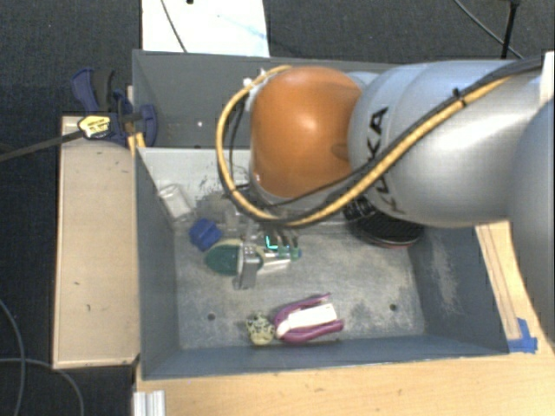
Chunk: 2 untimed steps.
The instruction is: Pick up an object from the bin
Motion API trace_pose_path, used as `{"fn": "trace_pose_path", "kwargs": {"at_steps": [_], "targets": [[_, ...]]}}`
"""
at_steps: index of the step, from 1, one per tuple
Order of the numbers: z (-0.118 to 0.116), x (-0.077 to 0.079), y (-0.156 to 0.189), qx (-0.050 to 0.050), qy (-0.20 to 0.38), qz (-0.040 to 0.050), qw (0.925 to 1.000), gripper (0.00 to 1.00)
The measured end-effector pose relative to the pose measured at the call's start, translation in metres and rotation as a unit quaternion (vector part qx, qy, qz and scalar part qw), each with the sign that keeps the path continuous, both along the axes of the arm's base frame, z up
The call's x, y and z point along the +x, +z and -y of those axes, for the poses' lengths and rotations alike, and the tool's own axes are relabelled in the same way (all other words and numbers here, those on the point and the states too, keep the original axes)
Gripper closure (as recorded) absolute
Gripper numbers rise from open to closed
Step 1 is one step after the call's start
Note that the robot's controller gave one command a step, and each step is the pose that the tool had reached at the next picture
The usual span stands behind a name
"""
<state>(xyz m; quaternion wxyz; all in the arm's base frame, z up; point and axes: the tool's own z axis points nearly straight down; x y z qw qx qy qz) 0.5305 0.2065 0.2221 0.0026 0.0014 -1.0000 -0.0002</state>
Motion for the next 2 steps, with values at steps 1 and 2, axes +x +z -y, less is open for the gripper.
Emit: {"fn": "trace_pose_path", "kwargs": {"at_steps": [1,2], "targets": [[0.001,0.002,0.004,0.001,-0.003,0.0039,1.0000,1.00],[0.054,0.061,-0.092,-0.001,0.147,0.0023,0.9891,1.00]]}}
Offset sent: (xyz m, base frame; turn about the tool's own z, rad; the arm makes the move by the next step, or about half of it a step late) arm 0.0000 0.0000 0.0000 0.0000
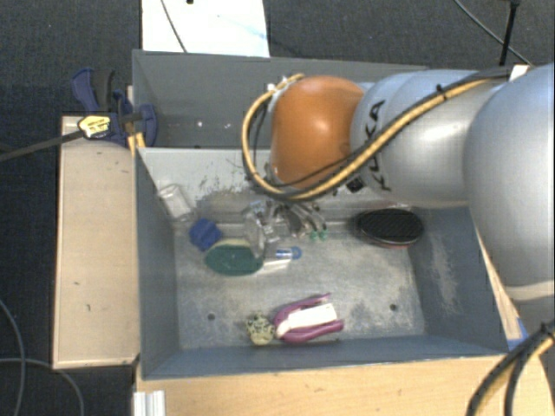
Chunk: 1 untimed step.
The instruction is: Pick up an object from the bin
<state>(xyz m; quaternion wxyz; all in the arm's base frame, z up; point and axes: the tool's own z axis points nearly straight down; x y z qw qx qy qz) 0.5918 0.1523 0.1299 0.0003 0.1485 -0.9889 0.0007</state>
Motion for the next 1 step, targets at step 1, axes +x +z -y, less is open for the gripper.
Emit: {"fn": "trace_pose_path", "kwargs": {"at_steps": [1], "targets": [[-0.0019,0.0002,0.0017,0.001,-0.002,0.0008,1.0000,0.00]]}}
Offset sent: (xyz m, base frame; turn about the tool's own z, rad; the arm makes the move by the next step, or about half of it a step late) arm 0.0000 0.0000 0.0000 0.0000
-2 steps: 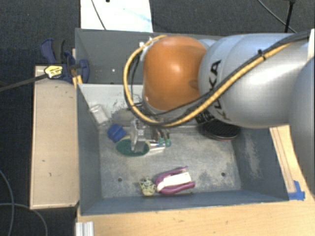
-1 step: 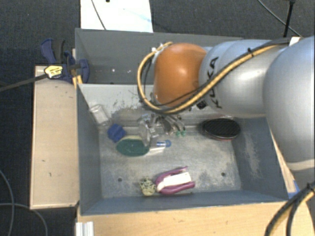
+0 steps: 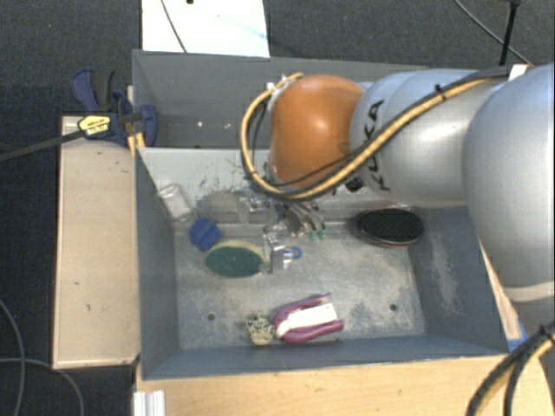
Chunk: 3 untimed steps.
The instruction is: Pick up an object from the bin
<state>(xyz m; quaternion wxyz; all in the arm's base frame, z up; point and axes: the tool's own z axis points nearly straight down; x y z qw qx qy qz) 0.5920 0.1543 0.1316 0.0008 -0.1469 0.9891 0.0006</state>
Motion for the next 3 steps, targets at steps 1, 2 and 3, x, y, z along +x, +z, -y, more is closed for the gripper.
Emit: {"fn": "trace_pose_path", "kwargs": {"at_steps": [1,2,3], "targets": [[-0.024,-0.017,-0.064,0.000,-0.037,-0.0027,0.9993,0.00],[-0.023,-0.015,-0.061,0.000,-0.040,-0.0002,0.9992,1.00],[-0.028,-0.007,0.053,0.001,-0.032,0.0045,0.9995,1.00]]}}
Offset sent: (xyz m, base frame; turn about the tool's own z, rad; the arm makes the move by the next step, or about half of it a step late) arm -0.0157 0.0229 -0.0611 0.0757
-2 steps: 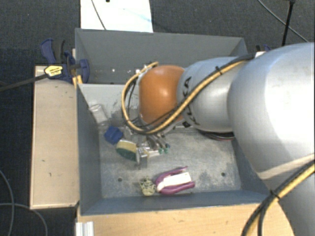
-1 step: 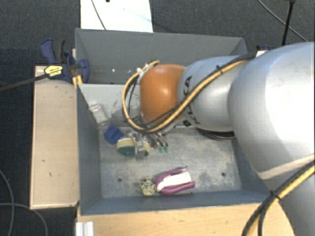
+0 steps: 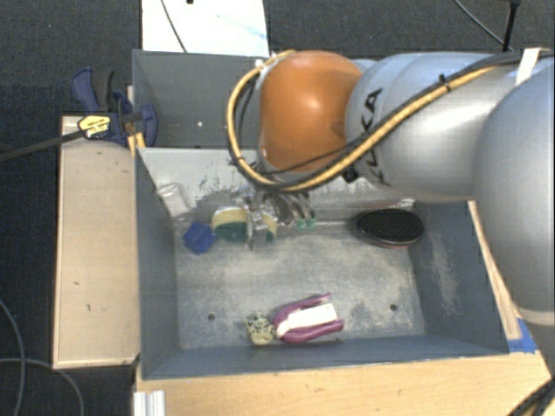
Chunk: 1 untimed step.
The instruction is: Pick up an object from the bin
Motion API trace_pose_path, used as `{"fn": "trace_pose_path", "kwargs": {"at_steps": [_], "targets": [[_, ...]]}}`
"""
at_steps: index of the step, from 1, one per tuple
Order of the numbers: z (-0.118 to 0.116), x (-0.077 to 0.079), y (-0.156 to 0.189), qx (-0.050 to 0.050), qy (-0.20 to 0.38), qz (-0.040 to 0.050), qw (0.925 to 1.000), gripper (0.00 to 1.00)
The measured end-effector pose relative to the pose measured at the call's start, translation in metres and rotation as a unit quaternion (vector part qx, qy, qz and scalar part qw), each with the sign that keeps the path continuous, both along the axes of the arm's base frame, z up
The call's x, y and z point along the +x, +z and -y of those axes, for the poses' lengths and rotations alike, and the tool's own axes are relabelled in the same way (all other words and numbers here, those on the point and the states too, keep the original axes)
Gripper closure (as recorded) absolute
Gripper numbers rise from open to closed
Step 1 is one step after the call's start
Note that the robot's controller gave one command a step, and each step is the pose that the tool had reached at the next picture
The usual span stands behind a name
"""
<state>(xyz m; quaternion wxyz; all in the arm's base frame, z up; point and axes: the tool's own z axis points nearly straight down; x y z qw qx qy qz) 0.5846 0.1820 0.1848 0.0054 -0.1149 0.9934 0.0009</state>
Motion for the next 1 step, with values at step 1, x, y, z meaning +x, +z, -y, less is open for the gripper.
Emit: {"fn": "trace_pose_path", "kwargs": {"at_steps": [1], "targets": [[-0.0096,-0.0025,0.0770,0.000,0.015,0.0009,0.9999,1.00]]}}
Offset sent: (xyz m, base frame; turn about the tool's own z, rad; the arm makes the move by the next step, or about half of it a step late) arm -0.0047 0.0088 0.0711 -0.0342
